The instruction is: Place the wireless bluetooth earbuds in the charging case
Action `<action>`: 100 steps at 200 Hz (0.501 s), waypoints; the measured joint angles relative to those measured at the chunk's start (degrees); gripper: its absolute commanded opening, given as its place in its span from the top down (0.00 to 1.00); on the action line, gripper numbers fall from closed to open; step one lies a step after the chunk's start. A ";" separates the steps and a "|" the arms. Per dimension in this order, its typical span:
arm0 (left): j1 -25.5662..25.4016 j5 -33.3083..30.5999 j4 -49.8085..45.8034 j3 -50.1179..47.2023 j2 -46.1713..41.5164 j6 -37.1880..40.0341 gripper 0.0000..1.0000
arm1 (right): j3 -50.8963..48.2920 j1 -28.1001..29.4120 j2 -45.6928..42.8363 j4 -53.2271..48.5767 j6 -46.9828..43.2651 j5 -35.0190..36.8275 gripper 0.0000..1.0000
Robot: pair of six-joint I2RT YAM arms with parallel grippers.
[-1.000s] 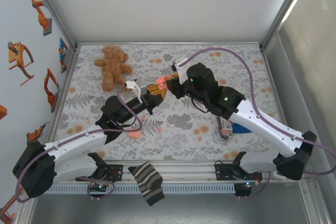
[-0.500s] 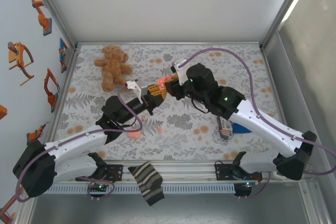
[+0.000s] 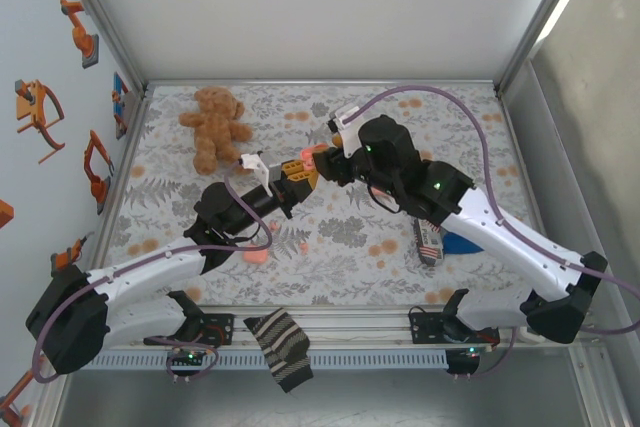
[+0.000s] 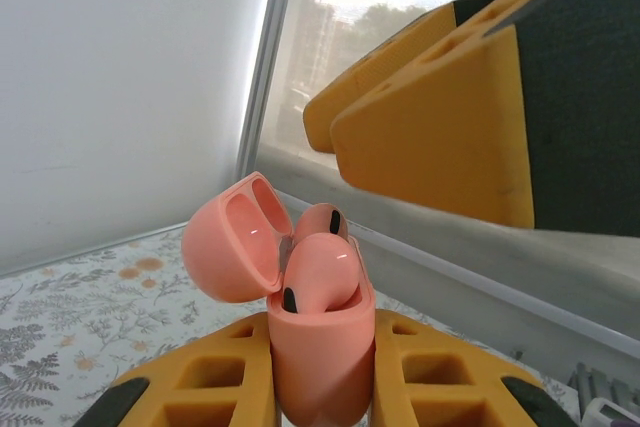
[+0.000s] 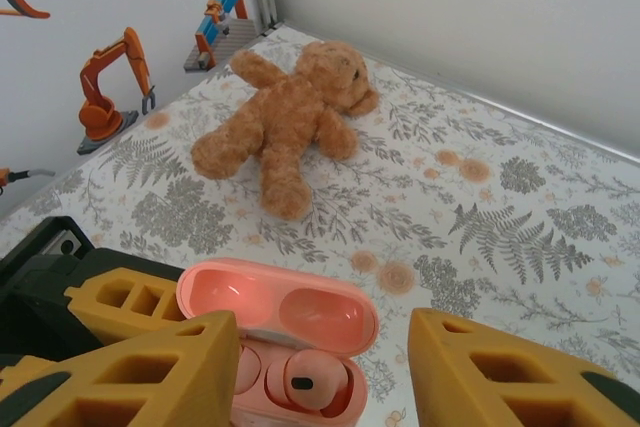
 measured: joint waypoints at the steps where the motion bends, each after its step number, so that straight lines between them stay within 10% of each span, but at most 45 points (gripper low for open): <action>1: 0.00 0.00 0.00 0.00 0.00 0.00 1.00 | 0.09 0.00 0.00 -0.02 -0.07 0.00 0.49; 100: 0.00 1.07 0.22 0.00 -0.04 0.22 1.00 | 3.48 0.04 -1.55 0.00 -0.87 2.99 0.25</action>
